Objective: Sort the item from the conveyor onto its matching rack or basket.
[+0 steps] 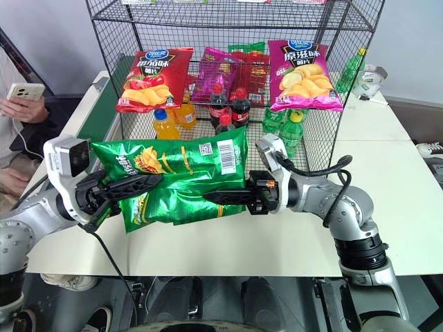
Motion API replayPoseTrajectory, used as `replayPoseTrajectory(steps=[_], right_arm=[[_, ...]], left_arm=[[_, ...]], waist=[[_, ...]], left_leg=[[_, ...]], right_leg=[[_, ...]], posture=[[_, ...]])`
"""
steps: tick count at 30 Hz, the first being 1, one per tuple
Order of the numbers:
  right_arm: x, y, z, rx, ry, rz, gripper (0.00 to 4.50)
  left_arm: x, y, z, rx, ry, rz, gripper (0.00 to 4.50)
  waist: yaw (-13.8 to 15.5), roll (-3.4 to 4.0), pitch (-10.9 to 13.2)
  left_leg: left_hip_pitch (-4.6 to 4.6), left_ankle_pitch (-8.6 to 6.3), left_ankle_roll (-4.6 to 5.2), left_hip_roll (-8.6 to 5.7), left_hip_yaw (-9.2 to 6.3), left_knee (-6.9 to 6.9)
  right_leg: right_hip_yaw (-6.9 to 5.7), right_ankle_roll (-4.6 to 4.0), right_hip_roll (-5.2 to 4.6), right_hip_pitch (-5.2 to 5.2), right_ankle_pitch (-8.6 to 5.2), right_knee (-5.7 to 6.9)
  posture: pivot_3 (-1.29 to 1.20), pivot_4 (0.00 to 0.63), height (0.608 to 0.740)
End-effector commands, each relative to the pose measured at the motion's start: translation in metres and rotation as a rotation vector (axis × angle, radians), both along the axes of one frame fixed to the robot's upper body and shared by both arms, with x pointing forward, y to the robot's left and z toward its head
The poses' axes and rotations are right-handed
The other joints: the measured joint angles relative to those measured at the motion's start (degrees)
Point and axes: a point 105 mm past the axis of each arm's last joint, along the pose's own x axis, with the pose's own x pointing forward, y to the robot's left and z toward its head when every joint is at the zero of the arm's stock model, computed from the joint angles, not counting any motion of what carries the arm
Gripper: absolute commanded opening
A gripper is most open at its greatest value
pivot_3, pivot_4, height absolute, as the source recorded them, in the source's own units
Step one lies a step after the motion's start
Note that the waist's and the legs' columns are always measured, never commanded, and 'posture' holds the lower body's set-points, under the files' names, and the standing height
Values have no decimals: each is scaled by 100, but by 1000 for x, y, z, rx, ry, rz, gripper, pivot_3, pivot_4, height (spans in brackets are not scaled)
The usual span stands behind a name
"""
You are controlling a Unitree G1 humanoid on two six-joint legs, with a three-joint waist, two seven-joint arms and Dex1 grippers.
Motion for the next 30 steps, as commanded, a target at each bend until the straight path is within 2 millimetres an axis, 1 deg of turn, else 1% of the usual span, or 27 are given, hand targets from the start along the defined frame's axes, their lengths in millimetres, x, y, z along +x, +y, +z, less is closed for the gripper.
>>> replayPoseTrajectory(steps=[1,3,6,8,9,10,11,14,15,16,17,18,19,20,21,22,23,24,25,26,28,30], right_arm=[[-2,2,7,13,-57,6,110],[0,0,6,-13,-83,-17,110],[5,-2,5,-69,-175,-73,110],[14,-6,9,-98,-297,-163,110],[19,-7,16,-99,-373,-220,110],[25,-9,22,-103,-461,-289,110],[28,-11,27,-108,-534,-327,110],[29,-13,38,-167,-864,-392,110],[30,-13,47,-135,-910,-425,110],[35,-12,67,-93,-1035,-517,110],[37,-11,84,-47,-1107,-585,110],[40,-10,97,-20,-1167,-638,110],[44,-10,104,-30,-1262,-687,110],[46,-8,107,-33,-1314,-700,110],[53,-9,110,-64,-1399,-740,110],[60,-9,107,-124,-1483,-767,110],[65,-9,104,-160,-1531,-761,110],[72,-11,98,-232,-1609,-762,110],[85,-16,89,-353,-1698,-775,110],[92,-21,86,-395,-1733,-791,110],[104,-28,86,-488,-1841,-839,110],[111,-30,88,-513,-1908,-881,110]], left_arm=[[9,10,-2,32,13,76,579],[11,19,-2,41,17,110,1294],[15,35,-1,62,4,183,2805],[18,51,-4,90,-11,263,3930],[19,58,-5,108,-24,305,4322],[20,65,-6,128,-40,346,4500],[20,70,-6,145,-59,379,4500],[21,78,-7,167,-101,453,4500],[22,81,-7,173,-111,480,4500],[26,84,-8,179,-128,519,4500],[29,86,-9,182,-142,556,4500],[33,88,-10,184,-152,585,4500],[36,87,-10,186,-162,595,4500],[39,85,-10,181,-172,601,4500],[42,82,-10,182,-183,603,4500],[44,80,-10,186,-191,597,4500],[45,77,-10,190,-198,593,4500],[47,76,-10,193,-203,591,4500],[48,75,-10,189,-206,588,4500],[49,74,-10,189,-210,588,4500],[50,72,-11,194,-216,590,4500],[50,71,-14,202,-216,592,4500]], waist=[[-3,0,0],[-10,0,0],[-10,0,0],[-9,0,0],[-13,1,0],[-13,1,0],[-10,1,1],[1,1,1],[15,1,1],[14,1,1],[9,2,2],[-12,4,3],[-19,4,3],[-15,1,1],[-13,0,0],[-2,-2,-1],[6,-6,-3],[18,-7,-3],[17,-6,-3],[13,-6,-3],[-8,-6,-1],[-33,-3,1]], left_leg=[[0,0,0,0,0,0],[0,0,0,0,0,0],[-3,0,0,1,0,0],[-4,0,0,1,0,0],[-4,0,0,1,0,0],[-5,0,0,1,0,-1],[-5,0,0,1,0,-1],[-7,0,0,-1,1,-1],[-8,0,0,-1,1,-1],[-8,0,0,-2,1,-1],[-7,0,0,-2,1,-1],[-8,0,-1,-2,2,-1],[-8,0,-1,-2,4,-1],[-7,1,-2,-1,4,-1],[-7,2,-3,0,2,-1],[-7,2,-3,0,2,-1],[-7,2,-3,-1,1,-1],[-8,2,-3,-3,2,-1],[-8,2,-3,-7,3,-1],[-8,2,-3,-11,4,-1],[-8,2,-3,-12,8,0],[-11,3,-5,-10,10,-1]], right_leg=[[0,0,0,0,0,0],[0,0,0,-1,0,0],[0,0,0,-4,0,-1],[0,0,-1,-6,0,-1],[0,0,-1,-6,0,-1],[0,0,-1,-8,0,-1],[0,0,-1,-8,0,-1],[0,0,-4,-9,0,-2],[-1,0,-4,-9,0,-3],[-2,0,-4,-7,0,-5],[-2,0,-6,-7,0,-5],[-1,1,-7,-8,0,-4],[1,1,-7,-12,0,1],[1,1,-6,-13,0,3],[-2,1,-5,-13,0,3],[-2,1,-5,-12,0,3],[-3,1,-6,-11,0,2],[-3,1,-8,-10,0,-2],[-3,1,-12,-7,0,-4],[-3,1,-18,-7,0,-5],[-1,1,-20,-9,0,-5],[1,1,-18,-16,0,-1]], posture=[[0,150,739],[0,150,739],[0,150,739],[0,150,739],[0,150,739],[0,150,739],[0,150,739],[0,150,739],[0,150,739],[0,150,739],[0,150,739],[0,150,739],[0,150,739],[0,150,739],[0,150,739],[0,150,739],[0,150,739],[0,150,739],[0,150,739],[0,150,739],[0,150,739],[0,150,739]])
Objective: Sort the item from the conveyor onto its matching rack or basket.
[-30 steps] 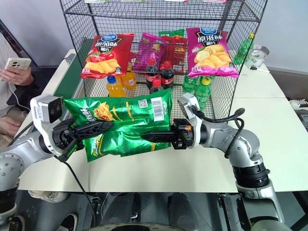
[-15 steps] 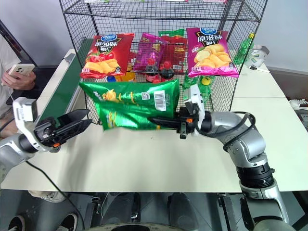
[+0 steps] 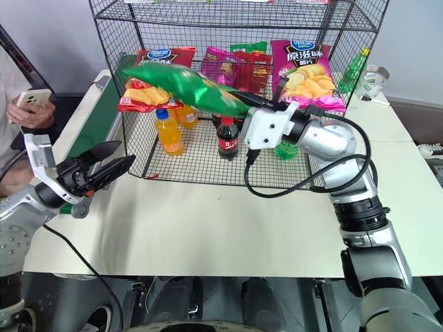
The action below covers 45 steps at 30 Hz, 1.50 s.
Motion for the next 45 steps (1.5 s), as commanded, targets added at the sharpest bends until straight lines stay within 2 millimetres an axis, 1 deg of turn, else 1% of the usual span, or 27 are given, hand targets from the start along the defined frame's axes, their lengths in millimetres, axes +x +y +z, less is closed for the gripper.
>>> replayPoseTrajectory(steps=[1,2,4,6,9,13,17,19,20,23,25,28,31,34,37,38,40,41,43,45], right_arm=[[3,2,27,-5,-208,-45,110],[7,0,28,-2,-224,-83,110],[11,1,29,-24,-271,-120,110],[21,-1,23,-61,-263,-185,110],[32,-1,12,-72,-201,-237,110],[48,3,10,-22,-148,-321,110],[69,-3,6,49,-62,-460,110],[69,-1,19,82,-90,-473,110],[69,1,20,79,-89,-473,110],[70,3,14,71,-61,-474,110],[70,4,13,66,-63,-477,110],[71,9,9,84,-36,-476,110],[74,16,1,74,-8,-470,110],[74,23,-1,56,3,-451,110],[73,31,-3,93,44,-412,110],[73,33,-1,118,51,-400,110],[72,36,3,150,55,-388,1141],[72,36,5,156,56,-386,1419],[73,37,8,163,42,-392,2302],[73,38,10,170,43,-390,3317]], left_arm=[[-1,-3,3,18,-39,-1,4500],[-1,-3,2,13,-35,2,4500],[-3,-2,1,13,-37,5,4500],[-3,-3,1,16,-40,10,4500],[-2,-3,0,12,-44,22,4500],[-1,2,-3,-14,-46,54,4500],[-2,3,-11,-5,-31,65,4500],[-2,4,-9,-4,-41,72,4500],[-1,5,-8,-3,-49,80,4500],[0,6,-5,2,-67,91,4500],[1,6,-4,5,-73,91,4500],[1,6,-4,5,-72,94,4500],[1,6,-6,7,-68,99,4500],[0,5,-7,7,-67,99,4500],[0,5,-8,3,-65,108,4500],[-1,5,-8,3,-64,110,4500],[-1,5,-9,1,-59,111,4500],[-2,5,-9,-1,-57,111,4500],[-3,5,-10,2,-51,111,4500],[-3,5,-11,7,-49,113,4500]], waist=[[-34,1,0],[-52,1,0],[-97,1,0],[-122,0,0],[-131,0,0],[-143,0,0],[-144,1,0],[-133,1,0],[-120,1,0],[-112,0,0],[-129,0,0],[-146,0,0],[-151,0,0],[-147,0,0],[-154,0,0],[-155,0,0],[-157,0,0],[-157,0,0],[-154,-1,-1],[-152,-2,-1]], left_leg=[[-2,3,-4,4,1,-1],[-3,5,-8,7,3,-3],[-4,14,-25,13,2,-5],[-5,18,-32,13,2,-5],[-4,11,-19,11,2,-5],[-4,10,-16,12,2,-4],[-5,10,-17,11,2,-4],[-5,10,-17,12,1,-4],[-7,10,-17,11,1,-4],[-8,10,-16,6,0,-4],[-9,10,-16,5,0,-4],[-8,10,-16,7,0,-5],[-8,10,-16,8,0,-5],[-8,10,-16,8,0,-5],[-8,10,-16,8,0,-5],[-7,10,-16,9,0,-5],[-8,10,-16,9,0,-5],[-8,10,-16,9,1,-5],[-7,10,-16,9,0,-5],[-7,9,-16,9,0,-5]], right_leg=[[4,0,5,-6,0,2],[9,0,11,-10,0,5],[10,-1,17,-12,0,6],[10,0,17,-13,0,7],[10,0,14,-11,0,9],[10,0,14,-13,0,13],[10,0,14,-16,0,15],[9,0,14,-15,0,15],[8,0,12,-16,0,15],[6,0,5,-15,0,14],[6,0,5,-15,0,14],[6,0,7,-17,0,15],[7,0,9,-18,0,16],[7,0,9,-18,0,17],[7,0,9,-18,0,17],[7,0,10,-19,0,18],[7,0,10,-19,0,19],[8,0,9,-19,0,18],[8,0,9,-19,0,19],[7,0,9,-19,0,19]], posture=[[0,150,739],[0,150,739],[0,150,739],[0,150,739],[0,150,739],[0,150,739],[0,150,739],[0,150,739],[0,150,739],[0,150,739],[0,150,739],[0,150,739],[0,150,739],[0,150,739],[0,150,739],[0,150,739],[0,150,739],[0,150,739],[0,150,739],[0,150,739]])
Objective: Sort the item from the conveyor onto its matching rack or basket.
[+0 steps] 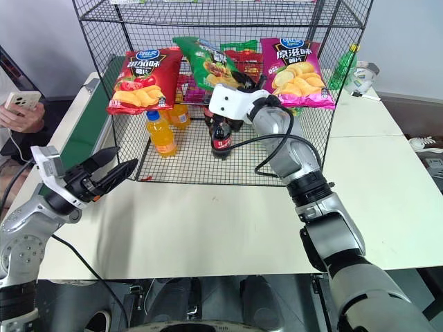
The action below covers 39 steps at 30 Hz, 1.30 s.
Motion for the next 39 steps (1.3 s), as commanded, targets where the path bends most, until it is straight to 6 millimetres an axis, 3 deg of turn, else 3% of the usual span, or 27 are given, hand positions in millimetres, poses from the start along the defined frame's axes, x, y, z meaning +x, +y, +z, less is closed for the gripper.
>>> replayPoseTrajectory(steps=[1,7,9,13,19,26,31,35,39], right_arm=[[-2,6,9,36,-6,23,3784],[-14,21,6,86,65,111,3784],[-18,24,8,189,117,142,3784],[-25,27,29,313,85,191,3784],[-28,33,41,487,91,254,3784],[-29,49,38,618,174,356,3784],[-29,62,37,621,191,418,3784],[-27,61,42,688,180,442,3784],[-50,64,41,722,265,621,3784]], left_arm=[[-4,1,10,21,-44,7,4500],[-5,2,8,27,-34,11,4500],[-5,2,7,27,-31,11,4500],[-5,0,5,29,-23,10,4500],[-5,1,2,40,-16,14,4500],[-6,0,1,40,-11,18,4500],[-9,-2,-3,40,5,10,4500],[-9,-1,-3,46,5,17,4500],[-13,-1,-5,54,11,22,4500]], waist=[[-3,0,0],[-29,-1,-1],[-41,-1,-1],[-31,0,0],[1,0,0],[-5,0,0],[-10,1,0],[-8,1,0],[4,1,0]], left_leg=[[0,0,0,0,0,0],[1,0,0,1,0,-2],[1,0,0,2,0,-4],[0,0,0,1,0,-4],[-2,0,0,0,0,-4],[-2,0,0,0,1,-7],[-2,0,0,0,1,-7],[-2,0,0,0,1,-8],[-4,-1,1,0,1,-9]], right_leg=[[0,0,0,0,0,0],[1,0,1,-2,0,3],[1,0,1,-2,0,3],[0,0,-1,-2,0,3],[0,0,-4,-5,0,2],[0,0,-3,-7,0,3],[0,0,-3,-8,0,3],[0,0,-3,-9,0,3],[0,0,-4,-9,0,1]], posture=[[0,150,739],[0,150,739],[0,150,739],[0,150,739],[0,150,739],[0,150,739],[0,150,739],[0,150,739],[0,150,739]])
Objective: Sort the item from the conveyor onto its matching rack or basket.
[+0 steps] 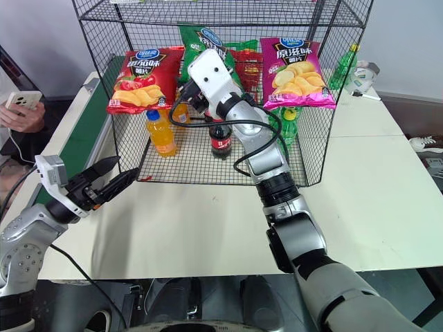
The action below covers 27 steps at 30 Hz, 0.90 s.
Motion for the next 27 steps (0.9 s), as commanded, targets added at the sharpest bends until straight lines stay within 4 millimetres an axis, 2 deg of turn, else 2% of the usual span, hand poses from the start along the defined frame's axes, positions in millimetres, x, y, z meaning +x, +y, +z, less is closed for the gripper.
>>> replayPoseTrajectory(steps=[1,4,8,11,14,17,19,21,23,27], right_arm=[[-33,1,16,58,-36,197,3784],[-50,-8,11,70,-3,279,3784],[-88,-22,28,196,18,467,3784],[-98,-42,29,235,56,500,3784],[-109,-68,2,127,132,511,3784],[-126,-99,-34,3,270,529,3784],[-132,-115,-45,-19,339,520,3784],[-136,-148,-61,-64,415,465,3784],[-138,-177,-68,-35,484,416,3784],[-144,-200,-89,-116,530,367,3784]], left_arm=[[-6,-1,8,25,-37,-2,4500],[-8,1,6,34,-31,6,4500],[-9,5,5,52,-33,27,4500],[-11,9,6,79,-27,37,4500],[-11,18,9,132,-23,78,4500],[-14,33,13,196,-14,114,4500],[-15,39,14,233,-4,129,4500],[-19,44,21,266,-15,129,4500],[-23,49,23,289,-4,126,4500],[-26,69,11,359,56,159,4500]], waist=[[14,0,0],[20,-1,-1],[9,2,1],[7,1,1],[51,-7,-4],[81,-5,-3],[77,-2,-2],[46,1,-1],[37,0,-1],[20,1,-1]], left_leg=[[0,0,0,0,0,-3],[0,-1,2,0,-1,-12],[-1,-1,2,-1,-1,-15],[1,-1,2,0,-2,-20],[2,-2,3,-1,-7,-24],[3,-5,9,-8,-8,-33],[4,-6,10,-8,-8,-49],[6,-6,10,-7,-8,-63],[7,-6,10,-5,-9,-71],[26,-6,11,-5,-7,-72]], right_leg=[[-1,0,0,0,0,-4],[-2,0,-3,0,0,-8],[-2,0,-6,1,0,-10],[-2,0,-5,-4,0,-6],[-9,-1,-8,6,0,-17],[-12,-1,-18,20,0,-53],[-14,-1,-19,26,1,-74],[-13,-1,-18,26,1,-84],[-18,-1,-14,31,0,-96],[-17,-2,-12,51,0,-102]], posture=[[0,150,739],[0,150,739],[0,150,739],[0,150,739],[0,150,739],[0,150,739],[0,150,739],[0,150,739],[0,150,739],[0,150,739]])
